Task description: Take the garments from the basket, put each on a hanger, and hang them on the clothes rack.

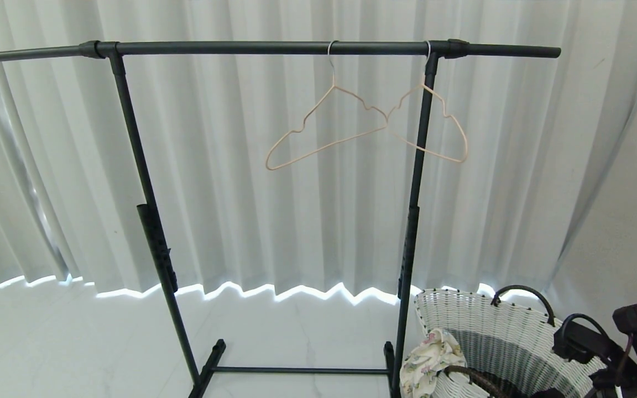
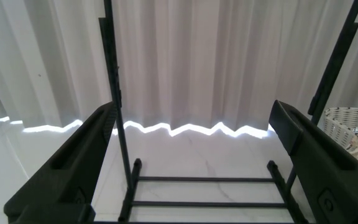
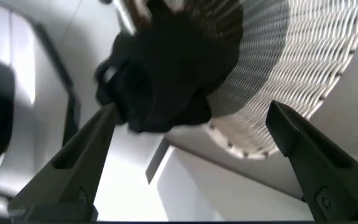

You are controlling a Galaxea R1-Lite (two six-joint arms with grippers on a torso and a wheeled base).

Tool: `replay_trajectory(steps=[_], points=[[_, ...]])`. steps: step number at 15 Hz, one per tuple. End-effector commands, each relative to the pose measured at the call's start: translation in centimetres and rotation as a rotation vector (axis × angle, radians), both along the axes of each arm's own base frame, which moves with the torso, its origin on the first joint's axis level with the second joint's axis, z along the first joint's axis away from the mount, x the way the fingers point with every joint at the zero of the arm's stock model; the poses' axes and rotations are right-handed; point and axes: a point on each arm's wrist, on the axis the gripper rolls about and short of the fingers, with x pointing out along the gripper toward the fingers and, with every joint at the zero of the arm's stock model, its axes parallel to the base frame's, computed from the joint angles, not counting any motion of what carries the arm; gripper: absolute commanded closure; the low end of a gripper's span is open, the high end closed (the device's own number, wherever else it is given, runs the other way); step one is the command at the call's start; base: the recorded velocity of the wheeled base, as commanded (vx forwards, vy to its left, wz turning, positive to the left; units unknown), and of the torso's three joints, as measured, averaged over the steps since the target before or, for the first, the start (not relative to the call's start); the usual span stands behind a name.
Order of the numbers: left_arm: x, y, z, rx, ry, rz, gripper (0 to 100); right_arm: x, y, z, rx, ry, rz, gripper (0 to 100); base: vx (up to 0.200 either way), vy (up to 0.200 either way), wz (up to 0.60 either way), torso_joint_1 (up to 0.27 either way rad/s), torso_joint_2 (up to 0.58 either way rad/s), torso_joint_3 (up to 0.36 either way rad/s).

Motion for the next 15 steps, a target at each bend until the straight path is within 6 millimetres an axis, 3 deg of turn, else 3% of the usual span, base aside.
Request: replay_trajectory(steps=[1,5,9,10,14,15], points=[[0.0,0.0,0.0,0.000,0.000,0.000,0,0.9,0.0,-2.1,-0.032,0.054,-0.014,0,0.000,0.000,0.00,0.000,0.00,0.000],[0.0,0.0,0.0,0.001,0.000,0.000,0,1.9,0.0,-4.0,-0.073,0.043,-0.007,0,0.000,0.000,0.00,0.000,0.00,0.000],[0.0,0.0,0.0,0.001,0.000,0.000,0,2.7,-0.1,-4.3,-0.142,-0.003,-0.026,0,0.000,0.000,0.00,0.000,0.00,0.000],[0.0,0.0,0.0,0.001,0.000,0.000,0,2.7,-0.1,-4.3,-0.141,-0.004,-0.026,100,0.000,0.000,0.00,0.000,0.00,0.000],[0.0,0.0,0.0,0.001,0.000,0.000,0,2.4,-0.1,-3.8,-0.148,-0.057,-0.039,100,0.000,0.000,0.00,0.000,0.00,0.000],[0.0,0.0,0.0,0.001,0.000,0.000,0,1.8,-0.2,-2.8,-0.142,-0.109,-0.043,100,0.000,0.000,0.00,0.000,0.00,0.000]])
